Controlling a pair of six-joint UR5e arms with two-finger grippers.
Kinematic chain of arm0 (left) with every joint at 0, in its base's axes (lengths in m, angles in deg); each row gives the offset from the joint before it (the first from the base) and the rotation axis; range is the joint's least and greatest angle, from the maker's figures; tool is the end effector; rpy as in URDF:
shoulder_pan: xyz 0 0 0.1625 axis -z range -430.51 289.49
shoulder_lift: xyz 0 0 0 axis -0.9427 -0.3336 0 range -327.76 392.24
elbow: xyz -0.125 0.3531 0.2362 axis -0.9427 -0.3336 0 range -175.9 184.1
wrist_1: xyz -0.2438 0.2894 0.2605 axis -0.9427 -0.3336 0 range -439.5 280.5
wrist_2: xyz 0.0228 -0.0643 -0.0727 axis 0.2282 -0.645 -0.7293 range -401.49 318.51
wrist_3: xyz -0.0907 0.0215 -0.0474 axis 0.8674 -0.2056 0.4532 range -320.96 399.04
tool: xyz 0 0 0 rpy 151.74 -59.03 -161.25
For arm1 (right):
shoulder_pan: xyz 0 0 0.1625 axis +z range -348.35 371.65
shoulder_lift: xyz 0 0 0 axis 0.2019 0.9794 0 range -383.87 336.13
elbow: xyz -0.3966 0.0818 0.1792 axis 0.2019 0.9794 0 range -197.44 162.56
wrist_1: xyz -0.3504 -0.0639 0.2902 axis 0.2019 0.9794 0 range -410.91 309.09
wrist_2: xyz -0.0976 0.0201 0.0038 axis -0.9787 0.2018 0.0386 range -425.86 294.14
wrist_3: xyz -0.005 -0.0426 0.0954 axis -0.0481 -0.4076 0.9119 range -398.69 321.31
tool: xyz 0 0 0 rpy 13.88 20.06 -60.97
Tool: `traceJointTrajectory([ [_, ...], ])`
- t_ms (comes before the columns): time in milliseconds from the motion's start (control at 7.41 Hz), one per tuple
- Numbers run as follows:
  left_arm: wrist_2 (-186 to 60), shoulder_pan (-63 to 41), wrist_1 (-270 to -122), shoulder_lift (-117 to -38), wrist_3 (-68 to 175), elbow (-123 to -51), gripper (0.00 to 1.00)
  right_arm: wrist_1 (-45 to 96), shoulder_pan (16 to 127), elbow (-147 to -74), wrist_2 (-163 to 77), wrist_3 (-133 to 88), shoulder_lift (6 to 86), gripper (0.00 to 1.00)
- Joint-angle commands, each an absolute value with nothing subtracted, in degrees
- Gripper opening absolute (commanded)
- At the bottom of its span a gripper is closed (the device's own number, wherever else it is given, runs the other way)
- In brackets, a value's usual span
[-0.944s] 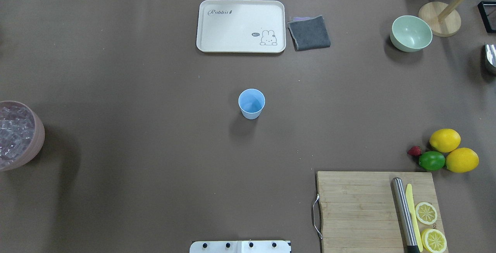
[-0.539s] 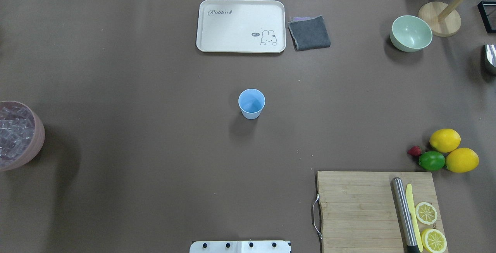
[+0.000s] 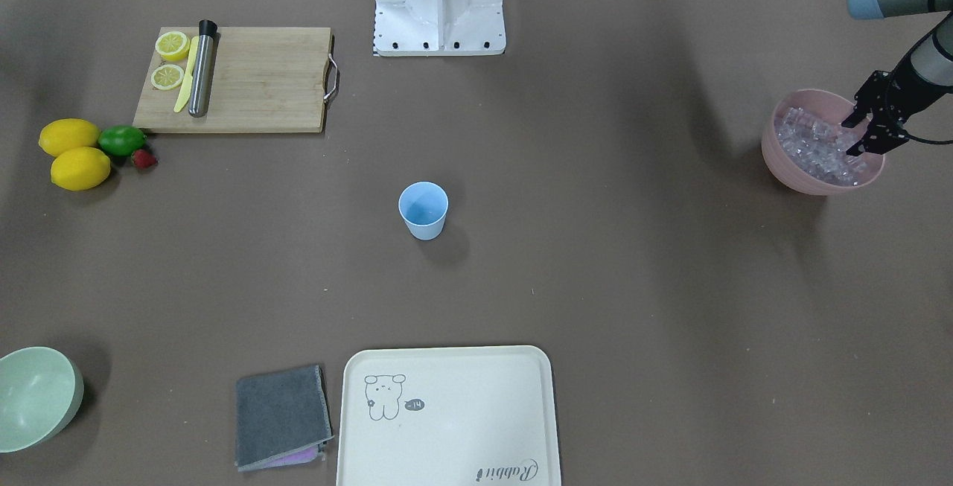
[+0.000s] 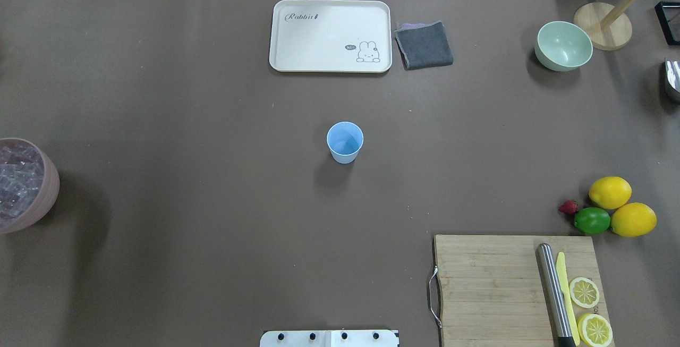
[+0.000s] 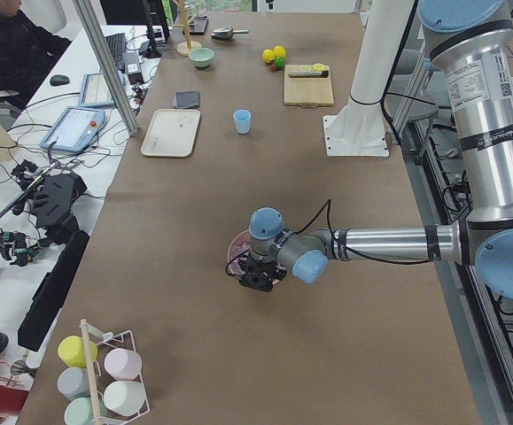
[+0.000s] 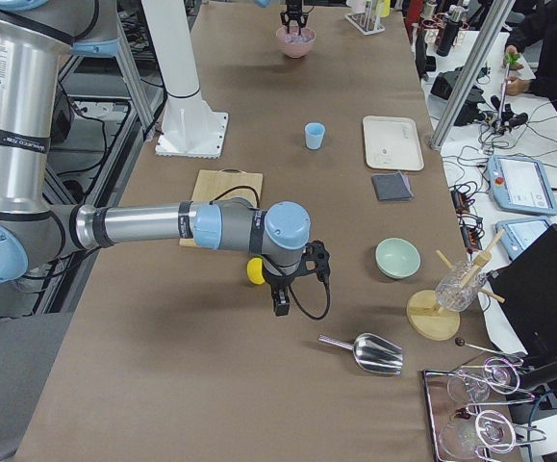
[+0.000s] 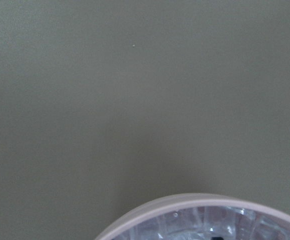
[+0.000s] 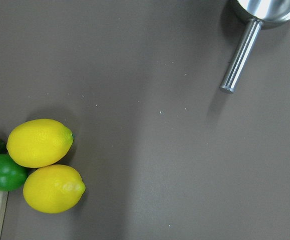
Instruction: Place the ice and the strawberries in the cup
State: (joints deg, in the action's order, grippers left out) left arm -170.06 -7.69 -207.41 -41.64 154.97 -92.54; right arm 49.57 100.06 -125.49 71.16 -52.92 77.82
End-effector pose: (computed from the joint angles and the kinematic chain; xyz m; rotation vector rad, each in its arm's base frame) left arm 0.1391 -0.4201 0.6848 -0.5112 0.7122 -1.2911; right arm 0.0445 -0.4430 0.6256 0.0231 -0.8248 -0.2309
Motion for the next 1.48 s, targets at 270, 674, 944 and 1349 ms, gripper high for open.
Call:
traceJointTrajectory([
  [270,-176.47,-6.97,-206.68,-41.25,154.88,-96.70,0.00,49.81,100.15,-125.10,71.42,-52.92,77.82,1.00],
  [674,-180.26,-2.59,-198.65,-41.06,152.69,-106.15,0.00,49.81,100.07,-124.93,71.95,-52.84,77.65,1.00],
  [944,-180.44,-1.43,-187.02,-49.20,151.02,-114.09,0.00,49.64,100.07,-125.01,71.69,-52.83,77.04,1.00],
  [1349,-178.87,-13.44,-187.08,-62.45,147.36,-116.40,0.00,49.11,99.11,-125.10,71.33,-53.54,77.03,1.00],
])
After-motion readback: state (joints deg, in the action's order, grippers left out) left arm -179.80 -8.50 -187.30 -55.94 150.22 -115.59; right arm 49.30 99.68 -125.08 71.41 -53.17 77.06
